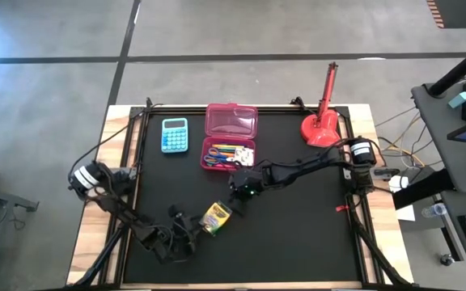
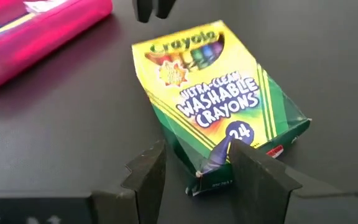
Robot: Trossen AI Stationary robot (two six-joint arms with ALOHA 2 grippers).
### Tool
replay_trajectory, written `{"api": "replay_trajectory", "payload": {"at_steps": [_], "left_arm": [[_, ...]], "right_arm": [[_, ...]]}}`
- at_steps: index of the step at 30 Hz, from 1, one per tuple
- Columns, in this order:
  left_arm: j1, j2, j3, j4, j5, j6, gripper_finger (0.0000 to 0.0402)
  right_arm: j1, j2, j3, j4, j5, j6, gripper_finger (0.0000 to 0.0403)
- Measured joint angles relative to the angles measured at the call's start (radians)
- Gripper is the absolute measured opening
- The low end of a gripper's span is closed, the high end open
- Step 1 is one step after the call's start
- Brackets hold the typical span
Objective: Pack school essentials
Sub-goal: Put the yellow crayon box into the pink supply box
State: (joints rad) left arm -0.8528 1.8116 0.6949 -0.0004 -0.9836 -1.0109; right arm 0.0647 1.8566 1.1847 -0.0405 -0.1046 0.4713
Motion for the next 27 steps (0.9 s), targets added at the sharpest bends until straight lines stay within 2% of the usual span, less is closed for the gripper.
{"api": "replay_trajectory", "payload": {"at_steps": [11, 15, 21, 27], "left_arm": [[-0.007, 0.024, 0.000, 0.005, -0.024, -0.028, 0.0164], [-0.007, 0.027, 0.000, 0.005, -0.024, -0.030, 0.0164], [-0.008, 0.027, 0.000, 0.008, -0.022, -0.030, 0.0164], [-0.008, 0.027, -0.001, 0.009, -0.021, -0.030, 0.0164]], "right_arm": [[0.000, 0.011, -0.006, 0.084, -0.113, 0.068, 0.0169], [0.000, 0.031, -0.008, 0.082, -0.117, 0.086, 0.0173], [0.000, 0.077, -0.009, 0.135, -0.216, 0.145, 0.0174], [-0.013, 0.089, -0.002, 0.144, -0.221, 0.156, 0.0174]]}}
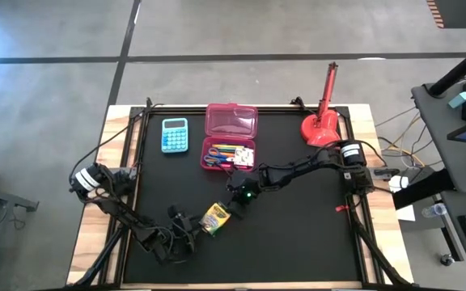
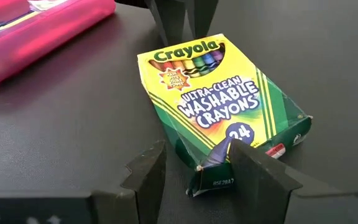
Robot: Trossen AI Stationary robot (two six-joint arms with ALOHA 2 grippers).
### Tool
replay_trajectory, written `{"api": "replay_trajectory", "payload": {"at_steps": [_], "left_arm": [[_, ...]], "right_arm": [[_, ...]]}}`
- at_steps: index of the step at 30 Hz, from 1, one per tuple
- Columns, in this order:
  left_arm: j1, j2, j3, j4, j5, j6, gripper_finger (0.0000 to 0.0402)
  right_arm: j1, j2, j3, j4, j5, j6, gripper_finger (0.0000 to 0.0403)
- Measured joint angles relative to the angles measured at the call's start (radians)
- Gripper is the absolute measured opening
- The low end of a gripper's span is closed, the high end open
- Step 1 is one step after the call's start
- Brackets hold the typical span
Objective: Pack school essentials
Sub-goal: Put the yellow crayon box into the pink supply box
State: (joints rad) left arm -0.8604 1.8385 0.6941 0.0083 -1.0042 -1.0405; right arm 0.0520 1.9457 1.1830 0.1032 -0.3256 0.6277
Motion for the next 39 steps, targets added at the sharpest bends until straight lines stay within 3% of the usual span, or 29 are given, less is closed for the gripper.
{"api": "replay_trajectory", "payload": {"at_steps": [11, 17, 22, 31, 39], "left_arm": [[0.001, 0.000, -0.001, 0.001, 0.024, 0.000, 0.0164], [-0.007, 0.000, -0.002, 0.001, 0.027, 0.000, 0.0164], [-0.010, 0.000, -0.002, 0.002, 0.030, 0.000, 0.0164], [-0.010, 0.001, -0.002, 0.002, 0.031, 0.000, 0.0164], [-0.010, 0.001, -0.002, 0.003, 0.031, 0.000, 0.0164]], "right_arm": [[-0.020, 0.000, 0.006, -0.007, -0.034, -0.061, 0.0173], [-0.027, 0.000, 0.025, -0.099, -0.045, -0.043, 0.0177], [-0.045, 0.000, 0.035, -0.121, -0.118, 0.014, 0.0201], [-0.044, 0.000, 0.057, -0.110, -0.153, 0.022, 0.0256], [-0.044, 0.046, 0.057, -0.054, -0.182, 0.083, 0.0269]]}}
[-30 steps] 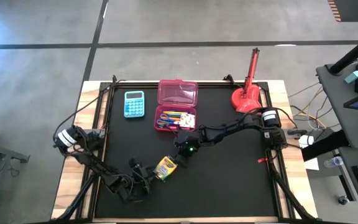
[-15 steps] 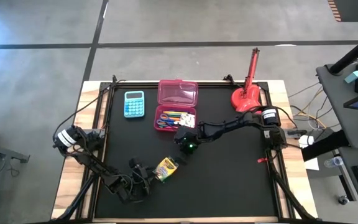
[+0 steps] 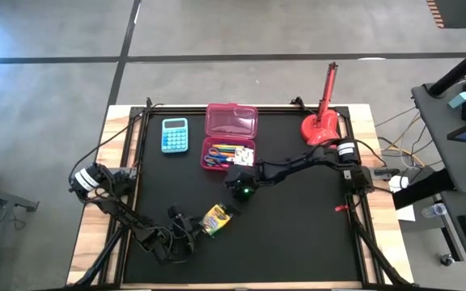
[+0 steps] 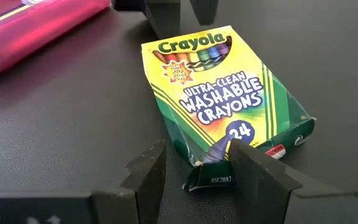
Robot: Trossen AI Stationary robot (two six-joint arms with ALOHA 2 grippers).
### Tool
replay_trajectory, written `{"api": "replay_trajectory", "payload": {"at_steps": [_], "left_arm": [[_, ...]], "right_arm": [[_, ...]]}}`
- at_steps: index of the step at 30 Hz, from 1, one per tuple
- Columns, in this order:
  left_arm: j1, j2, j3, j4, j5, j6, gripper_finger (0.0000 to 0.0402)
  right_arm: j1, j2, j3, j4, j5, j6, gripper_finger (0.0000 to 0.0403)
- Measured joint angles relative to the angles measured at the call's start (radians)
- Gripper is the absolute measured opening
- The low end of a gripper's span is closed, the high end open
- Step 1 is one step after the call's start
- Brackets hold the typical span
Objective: Pack school essentials
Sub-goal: Put the yellow crayon box into the pink supply box
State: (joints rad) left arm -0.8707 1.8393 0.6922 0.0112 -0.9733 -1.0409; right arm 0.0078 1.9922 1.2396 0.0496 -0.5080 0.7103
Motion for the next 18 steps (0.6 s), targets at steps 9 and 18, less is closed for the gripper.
{"api": "replay_trajectory", "payload": {"at_steps": [9, 18], "left_arm": [[0.004, 0.000, 0.000, 0.001, -0.006, 0.013, 0.0164], [0.075, 0.001, 0.000, 0.017, -0.013, 0.104, 0.0164]], "right_arm": [[0.000, 0.035, 0.000, 0.085, -0.045, 0.057, 0.0267], [0.023, 0.041, 0.026, 0.090, -0.071, 0.041, 0.0258]]}}
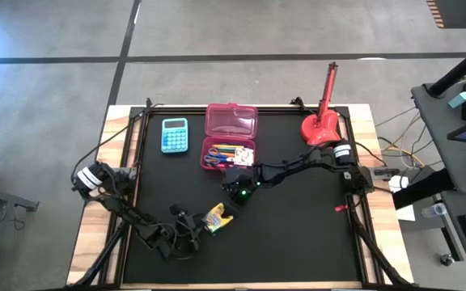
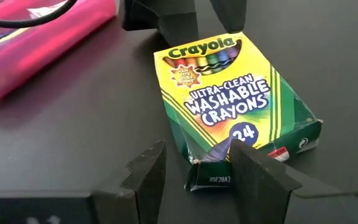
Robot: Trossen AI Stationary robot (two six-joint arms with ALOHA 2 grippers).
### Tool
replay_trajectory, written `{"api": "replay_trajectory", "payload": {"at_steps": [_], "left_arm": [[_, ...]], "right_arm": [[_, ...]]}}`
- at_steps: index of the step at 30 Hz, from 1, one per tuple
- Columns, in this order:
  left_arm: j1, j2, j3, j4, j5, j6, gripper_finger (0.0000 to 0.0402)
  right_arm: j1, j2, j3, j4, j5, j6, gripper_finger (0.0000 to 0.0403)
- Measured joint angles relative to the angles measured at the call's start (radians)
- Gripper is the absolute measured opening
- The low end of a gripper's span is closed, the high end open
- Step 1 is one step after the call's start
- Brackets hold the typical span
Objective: Pack school essentials
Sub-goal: Put the yellow crayon box into the pink supply box
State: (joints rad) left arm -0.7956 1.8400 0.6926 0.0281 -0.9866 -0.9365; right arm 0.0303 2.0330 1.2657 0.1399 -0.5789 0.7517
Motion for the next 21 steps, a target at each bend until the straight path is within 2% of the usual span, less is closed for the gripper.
{"api": "replay_trajectory", "payload": {"at_steps": [11, 15, 21], "left_arm": [[0.021, 0.005, -0.003, 0.046, -0.022, 0.054, 0.0164], [0.025, 0.006, -0.006, 0.090, -0.050, 0.131, 0.0164], [0.037, 0.006, -0.005, 0.113, -0.064, 0.143, 0.0164]], "right_arm": [[0.006, 0.005, 0.001, -0.004, 0.007, -0.015, 0.0245], [0.010, 0.009, 0.002, -0.014, 0.024, -0.021, 0.0204], [0.011, 0.012, 0.004, -0.033, 0.030, -0.033, 0.0107]]}}
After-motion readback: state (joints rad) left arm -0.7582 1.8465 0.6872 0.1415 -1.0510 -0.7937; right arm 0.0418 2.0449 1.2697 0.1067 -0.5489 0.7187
